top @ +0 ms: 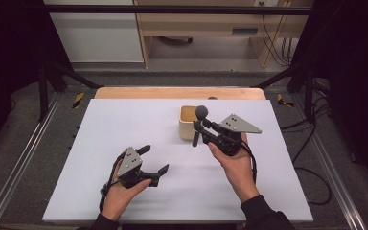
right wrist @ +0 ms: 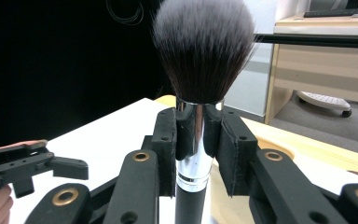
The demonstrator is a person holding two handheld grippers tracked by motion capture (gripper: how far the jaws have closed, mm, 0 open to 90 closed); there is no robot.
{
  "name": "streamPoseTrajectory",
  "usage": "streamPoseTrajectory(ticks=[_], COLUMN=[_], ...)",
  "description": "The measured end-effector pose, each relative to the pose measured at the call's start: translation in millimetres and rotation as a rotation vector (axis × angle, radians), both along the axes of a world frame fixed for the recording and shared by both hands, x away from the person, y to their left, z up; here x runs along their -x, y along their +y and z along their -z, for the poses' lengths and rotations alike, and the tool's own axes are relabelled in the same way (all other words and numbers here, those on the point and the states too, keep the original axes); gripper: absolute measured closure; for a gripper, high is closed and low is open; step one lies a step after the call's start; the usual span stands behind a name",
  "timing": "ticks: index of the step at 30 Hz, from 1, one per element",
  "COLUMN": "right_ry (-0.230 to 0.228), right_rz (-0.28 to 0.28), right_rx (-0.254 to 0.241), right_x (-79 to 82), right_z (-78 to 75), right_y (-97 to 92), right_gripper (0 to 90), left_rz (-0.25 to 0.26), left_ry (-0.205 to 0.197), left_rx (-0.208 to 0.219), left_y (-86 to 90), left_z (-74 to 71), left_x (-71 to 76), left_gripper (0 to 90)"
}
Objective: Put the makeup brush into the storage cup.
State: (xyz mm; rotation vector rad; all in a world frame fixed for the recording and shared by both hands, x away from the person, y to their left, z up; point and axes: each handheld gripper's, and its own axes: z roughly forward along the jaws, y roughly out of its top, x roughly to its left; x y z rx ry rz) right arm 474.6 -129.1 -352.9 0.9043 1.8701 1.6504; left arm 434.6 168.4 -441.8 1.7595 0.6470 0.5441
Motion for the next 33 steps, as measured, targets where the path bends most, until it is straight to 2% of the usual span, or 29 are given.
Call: streamPoseTrajectory(ticks=[5, 15, 20, 24, 33], right_ry=[-0.004, -0.019, -0.027, -0.03, -0.037], right_rz=[0.01, 0.032, 0.044, 0.059, 0.086], right_rx=[0.0, 0.029, 0.031, 0.022, 0.026], right_x=[-2.9, -9.8, -14.1, -16.8, -26.6], right_z=[-5.2, -14.4, -16.0, -19.4, -24.6], right_y=[-3.8, -4.5, -4.6, -3.2, -4.8], right_gripper=[70.4, 70.4, 70.3, 70.4, 70.4], left_rz=[0.01, 0.012, 0.001, 0.0, 0.015], left_ry=[-0.014, -0.026, -0.019, -0.032, -0.056], left_rx=[-0.009, -0.016, 0.015, 0.047, 0.067], left_y=[4.9, 29.7, 42.0, 56.4, 72.9], left_z=[-0.1, 3.7, 3.0, 2.4, 6.4], left_x=[2.5, 8.1, 6.0, 5.2, 3.8], left_gripper=[5.7, 4.6, 4.6, 4.6, 4.6])
